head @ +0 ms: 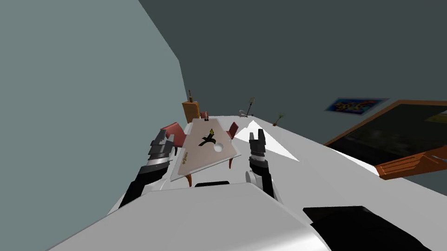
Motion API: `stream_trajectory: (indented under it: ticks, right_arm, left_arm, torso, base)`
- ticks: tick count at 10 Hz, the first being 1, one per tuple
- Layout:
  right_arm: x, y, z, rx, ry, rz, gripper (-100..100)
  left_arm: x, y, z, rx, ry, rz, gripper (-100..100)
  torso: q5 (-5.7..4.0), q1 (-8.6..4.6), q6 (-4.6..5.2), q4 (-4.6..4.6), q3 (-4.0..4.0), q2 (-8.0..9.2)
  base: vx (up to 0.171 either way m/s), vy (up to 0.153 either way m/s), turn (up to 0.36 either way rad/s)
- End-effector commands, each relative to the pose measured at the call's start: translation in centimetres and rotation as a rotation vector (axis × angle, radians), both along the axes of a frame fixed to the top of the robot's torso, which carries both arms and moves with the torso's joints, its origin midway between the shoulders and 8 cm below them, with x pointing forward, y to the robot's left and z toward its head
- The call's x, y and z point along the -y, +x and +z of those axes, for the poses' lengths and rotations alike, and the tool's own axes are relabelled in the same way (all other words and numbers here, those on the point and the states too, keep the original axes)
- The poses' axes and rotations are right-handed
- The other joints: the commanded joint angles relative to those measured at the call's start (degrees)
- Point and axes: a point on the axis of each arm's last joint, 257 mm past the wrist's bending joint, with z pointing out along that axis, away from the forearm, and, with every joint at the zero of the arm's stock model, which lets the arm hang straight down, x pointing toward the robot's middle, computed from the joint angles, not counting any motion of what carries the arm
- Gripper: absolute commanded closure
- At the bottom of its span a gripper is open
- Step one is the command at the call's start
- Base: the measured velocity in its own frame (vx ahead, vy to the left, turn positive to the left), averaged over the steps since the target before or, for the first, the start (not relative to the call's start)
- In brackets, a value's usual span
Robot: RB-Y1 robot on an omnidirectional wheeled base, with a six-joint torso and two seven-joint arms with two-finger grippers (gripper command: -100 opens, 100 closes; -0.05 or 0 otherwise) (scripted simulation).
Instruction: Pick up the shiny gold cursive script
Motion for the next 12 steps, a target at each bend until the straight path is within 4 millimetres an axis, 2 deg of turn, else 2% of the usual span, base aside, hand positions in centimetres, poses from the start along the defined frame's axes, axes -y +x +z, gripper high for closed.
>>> stream_trajectory:
  ticks: [1, 3, 7, 8, 11, 12]
  right_arm:
    - [0.0, 0.0, 0.0, 0.0, 0.0, 0.0, 0]
    - [0.0, 0.0, 0.0, 0.0, 0.0, 0.0, 0]
    - [0.0, 0.0, 0.0, 0.0, 0.0, 0.0, 0]
    - [0.0, 0.0, 0.0, 0.0, 0.0, 0.0, 0]
    - [0.0, 0.0, 0.0, 0.0, 0.0, 0.0, 0]
    - [0.0, 0.0, 0.0, 0.0, 0.0, 0.0, 0]
  left_arm:
    - [-0.1, 0.5, -1.7, -0.05, 0.035, -0.01, -100]
    - [-0.4, 1.1, -4.1, -0.117, 0.069, -0.013, -100]
    - [-2.2, 1.9, -10.8, -0.3, 0.146, 0.0, -100]
    - [-2.3, 1.9, -11.2, -0.309, 0.144, 0.001, -100]
    - [-4.6, 1.5, -17.6, -0.48, 0.206, 0.026, -100]
    - [-4.7, 1.5, -17.9, -0.486, 0.205, 0.027, -100]
  torso:
    - [0.0, 0.0, 0.0, 0.0, 0.0, 0.0]
    - [0.02, 0.11, 0.03, 0.06, 0.15, 0.27]
    - [0.06, 0.25, 0.03, 0.04, 0.1, 0.18]
    - [0.07, 0.34, 0.01, 0.04, 0.11, 0.19]
    - [0.05, 0.24, 0.02, 0.03, 0.08, 0.14]
    - [0.07, 0.32, 0.02, 0.04, 0.11, 0.19]
  base:
    - [-0.058, 0.005, -0.142]
    - [-0.075, 0.03, -0.216]
    - [-0.05, 0.054, -0.28]
    - [-0.044, 0.062, -0.102]
    - [-0.046, 0.048, -0.342]
    - [-0.052, 0.053, -0.11]
